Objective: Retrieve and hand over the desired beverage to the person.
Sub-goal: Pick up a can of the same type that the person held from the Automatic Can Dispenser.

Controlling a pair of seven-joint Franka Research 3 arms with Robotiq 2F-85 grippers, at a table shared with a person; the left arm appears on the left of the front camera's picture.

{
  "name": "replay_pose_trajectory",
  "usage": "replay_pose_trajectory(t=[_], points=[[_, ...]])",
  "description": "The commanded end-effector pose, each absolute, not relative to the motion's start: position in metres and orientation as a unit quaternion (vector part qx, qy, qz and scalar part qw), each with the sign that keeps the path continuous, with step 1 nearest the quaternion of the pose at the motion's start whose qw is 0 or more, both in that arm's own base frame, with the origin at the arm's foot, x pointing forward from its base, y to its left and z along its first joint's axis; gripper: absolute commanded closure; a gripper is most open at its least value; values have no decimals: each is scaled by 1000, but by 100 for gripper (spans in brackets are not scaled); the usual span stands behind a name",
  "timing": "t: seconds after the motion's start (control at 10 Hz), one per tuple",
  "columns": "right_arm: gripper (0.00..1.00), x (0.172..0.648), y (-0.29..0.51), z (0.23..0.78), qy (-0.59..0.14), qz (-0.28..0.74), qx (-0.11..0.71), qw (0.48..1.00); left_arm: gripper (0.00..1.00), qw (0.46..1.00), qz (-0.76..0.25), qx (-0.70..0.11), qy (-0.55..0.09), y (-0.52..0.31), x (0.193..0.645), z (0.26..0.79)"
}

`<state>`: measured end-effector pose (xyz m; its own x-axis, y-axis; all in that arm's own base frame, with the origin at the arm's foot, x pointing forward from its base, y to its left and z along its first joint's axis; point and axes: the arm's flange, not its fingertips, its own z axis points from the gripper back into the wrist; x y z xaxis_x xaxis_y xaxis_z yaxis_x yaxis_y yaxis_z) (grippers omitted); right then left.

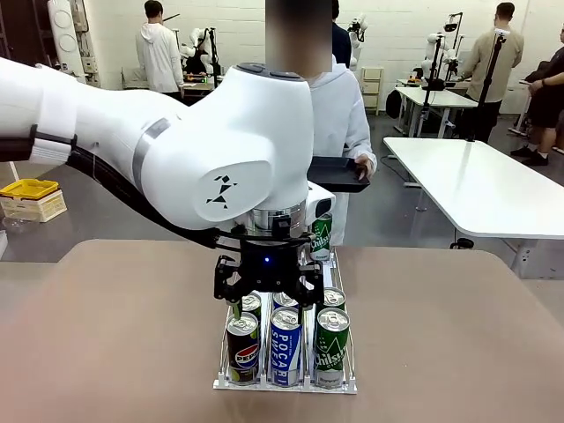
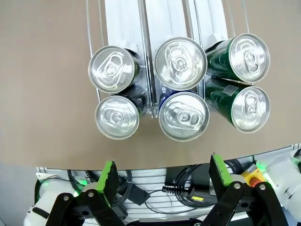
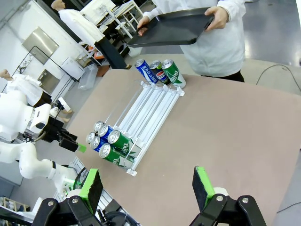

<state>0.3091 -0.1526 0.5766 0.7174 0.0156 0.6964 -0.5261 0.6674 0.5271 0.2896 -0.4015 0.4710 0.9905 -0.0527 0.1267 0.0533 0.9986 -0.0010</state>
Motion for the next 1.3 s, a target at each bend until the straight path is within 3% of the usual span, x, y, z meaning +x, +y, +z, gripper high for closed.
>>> replay_pose_trajectory(t=[0.0,1.2], points=[[0,312,-153,577,-352,165,387,836,0,998,-20,-16,-63,-407,293,471],[0,312,-153,577,-352,165,387,836,0,998,-32,-30,-55,-418,327,441]])
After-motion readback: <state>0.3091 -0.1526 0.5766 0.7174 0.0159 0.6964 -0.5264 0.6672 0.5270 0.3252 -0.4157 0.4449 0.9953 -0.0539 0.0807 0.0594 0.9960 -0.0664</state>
